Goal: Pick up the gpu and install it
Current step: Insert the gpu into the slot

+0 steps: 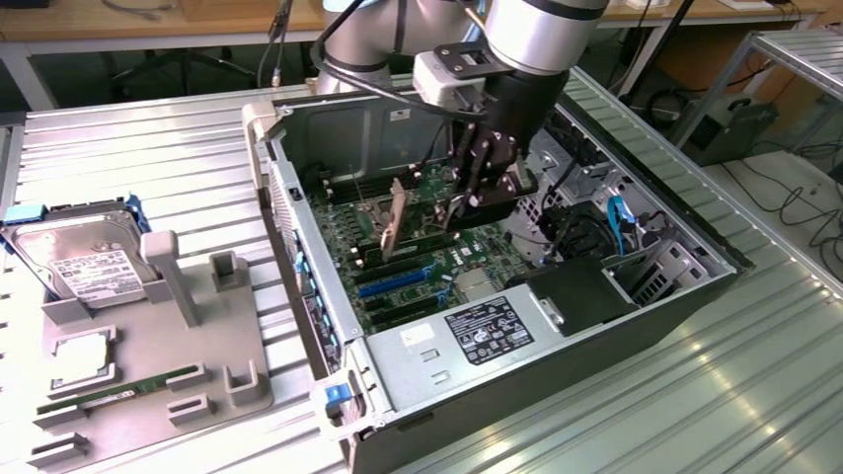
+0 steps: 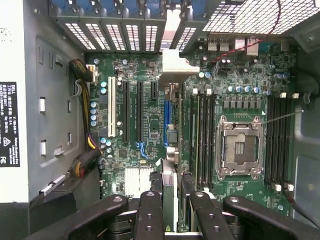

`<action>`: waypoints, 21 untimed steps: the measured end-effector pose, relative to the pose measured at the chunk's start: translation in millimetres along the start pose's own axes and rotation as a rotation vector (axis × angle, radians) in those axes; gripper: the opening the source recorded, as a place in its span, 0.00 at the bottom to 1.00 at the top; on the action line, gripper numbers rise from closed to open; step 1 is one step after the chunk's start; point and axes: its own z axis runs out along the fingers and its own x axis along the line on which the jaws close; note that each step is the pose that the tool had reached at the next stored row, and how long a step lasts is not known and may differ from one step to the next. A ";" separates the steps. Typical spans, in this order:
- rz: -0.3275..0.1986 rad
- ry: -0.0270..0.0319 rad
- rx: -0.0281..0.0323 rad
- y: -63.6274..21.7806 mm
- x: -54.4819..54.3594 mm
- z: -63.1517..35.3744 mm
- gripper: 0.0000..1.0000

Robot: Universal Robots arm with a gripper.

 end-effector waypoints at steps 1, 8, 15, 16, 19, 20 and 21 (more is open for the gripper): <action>0.000 0.0000 0.0000 4.9 0.1 2.2 0.26; 0.000 0.0000 0.0000 22.4 0.9 17.3 0.26; 0.001 0.0000 0.0000 28.8 1.2 23.8 0.26; 0.002 -0.0001 0.0000 28.8 1.2 24.0 0.26; 0.018 -0.0006 0.0010 28.9 1.3 24.9 0.26; 0.027 -0.0009 0.0015 28.9 1.3 25.1 0.26; 0.037 -0.0013 0.0021 28.9 1.3 25.5 0.26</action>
